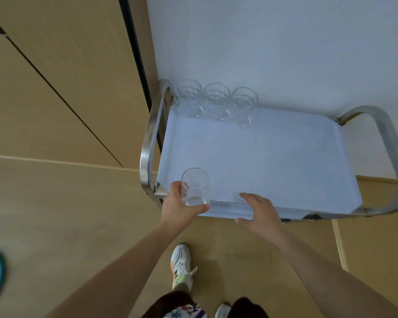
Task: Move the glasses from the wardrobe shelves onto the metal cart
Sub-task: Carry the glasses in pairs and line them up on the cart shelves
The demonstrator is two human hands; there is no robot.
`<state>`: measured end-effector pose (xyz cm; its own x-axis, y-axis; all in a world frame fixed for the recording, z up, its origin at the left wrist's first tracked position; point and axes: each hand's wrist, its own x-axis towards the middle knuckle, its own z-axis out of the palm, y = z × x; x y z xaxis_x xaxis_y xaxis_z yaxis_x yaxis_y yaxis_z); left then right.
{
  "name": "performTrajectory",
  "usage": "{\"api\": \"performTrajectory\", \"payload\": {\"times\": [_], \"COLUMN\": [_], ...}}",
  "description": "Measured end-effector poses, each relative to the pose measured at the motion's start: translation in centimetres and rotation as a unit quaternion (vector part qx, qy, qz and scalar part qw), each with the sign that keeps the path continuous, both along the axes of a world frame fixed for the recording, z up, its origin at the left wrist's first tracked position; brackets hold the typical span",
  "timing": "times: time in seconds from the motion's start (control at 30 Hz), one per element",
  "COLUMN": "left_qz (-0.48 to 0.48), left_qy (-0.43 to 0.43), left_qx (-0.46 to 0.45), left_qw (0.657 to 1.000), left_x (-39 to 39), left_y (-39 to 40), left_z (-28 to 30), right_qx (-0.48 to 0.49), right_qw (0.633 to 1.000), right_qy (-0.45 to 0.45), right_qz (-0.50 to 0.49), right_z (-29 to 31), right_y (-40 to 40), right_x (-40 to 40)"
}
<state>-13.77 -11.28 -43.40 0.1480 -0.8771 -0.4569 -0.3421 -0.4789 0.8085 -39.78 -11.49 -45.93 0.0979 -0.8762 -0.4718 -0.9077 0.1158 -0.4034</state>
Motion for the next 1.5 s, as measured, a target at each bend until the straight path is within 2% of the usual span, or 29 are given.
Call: {"api": "performTrajectory", "payload": {"times": [0.4,0.63,0.93,1.13,1.33,1.5], "left_qz": [0.011,-0.019,-0.045,-0.054,-0.047,-0.003], "left_qy": [-0.03,-0.035,-0.038,-0.053,-0.062,-0.027], "left_qx": [0.012,0.006,-0.035,-0.095,-0.176,-0.21], "left_qw": [0.999,0.999,0.998,0.993,0.981,0.977], "left_x": [-7.9,-11.5,-13.3,-13.3,-13.1,-12.3], "left_y": [9.9,11.5,8.3,3.4,-2.0,-4.0], "left_z": [-2.7,-7.7,-18.0,-24.0,-28.5,-31.1], "right_qx": [-0.01,-0.034,-0.064,-0.123,-0.195,-0.242], "right_qw": [0.999,0.997,0.996,0.99,0.979,0.969], "right_qy": [-0.049,-0.054,-0.045,-0.051,-0.043,-0.048], "right_qz": [-0.017,-0.039,-0.044,-0.044,-0.036,-0.025], "right_z": [-2.9,-7.3,-17.5,-22.7,-27.2,-30.0], "right_y": [9.4,10.8,7.8,3.1,-1.6,-4.3], "right_x": [-6.0,-8.8,-9.1,-8.7,-7.9,-6.9]}}
